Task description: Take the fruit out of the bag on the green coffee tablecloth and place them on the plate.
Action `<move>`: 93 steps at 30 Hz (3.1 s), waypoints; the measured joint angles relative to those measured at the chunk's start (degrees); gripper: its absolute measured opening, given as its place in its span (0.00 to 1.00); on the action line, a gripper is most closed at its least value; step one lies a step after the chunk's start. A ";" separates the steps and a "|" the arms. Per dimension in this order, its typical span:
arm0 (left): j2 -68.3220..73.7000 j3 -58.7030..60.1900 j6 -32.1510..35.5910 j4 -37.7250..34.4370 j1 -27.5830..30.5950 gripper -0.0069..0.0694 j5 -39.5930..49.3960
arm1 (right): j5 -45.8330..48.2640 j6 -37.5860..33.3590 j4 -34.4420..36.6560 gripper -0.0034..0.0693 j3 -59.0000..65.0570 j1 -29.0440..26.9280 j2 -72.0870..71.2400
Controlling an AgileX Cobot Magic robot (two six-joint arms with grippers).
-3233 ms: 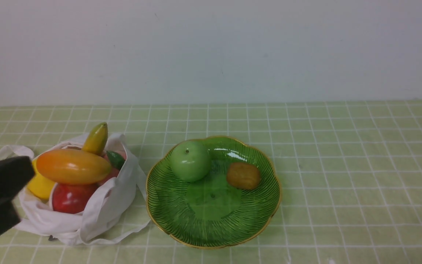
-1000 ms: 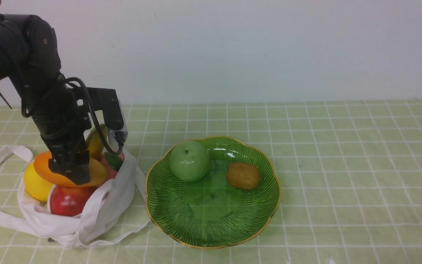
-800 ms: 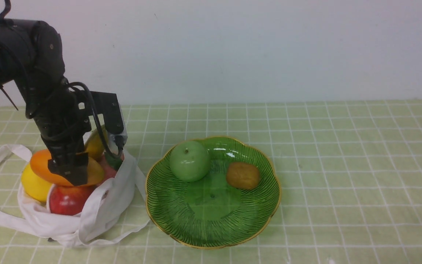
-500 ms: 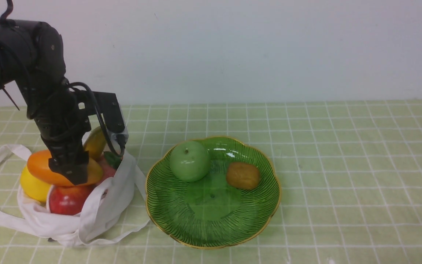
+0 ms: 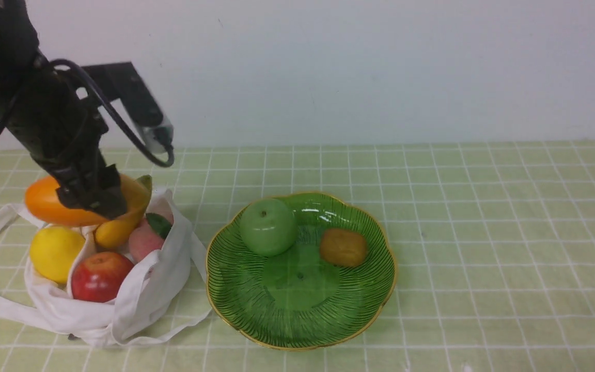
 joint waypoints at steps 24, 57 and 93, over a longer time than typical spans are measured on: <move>21.01 0.00 -21.64 3.16 -25.41 0.93 -19.39 | 0.00 0.00 0.00 0.03 0.00 0.00 0.00; -45.15 25.96 -59.23 8.11 -25.41 0.08 -27.80 | 0.05 0.00 0.00 0.03 0.00 0.00 0.00; -92.75 78.76 -46.51 1.70 -3.98 0.08 -48.68 | 0.05 -0.05 0.05 0.03 0.00 0.00 0.00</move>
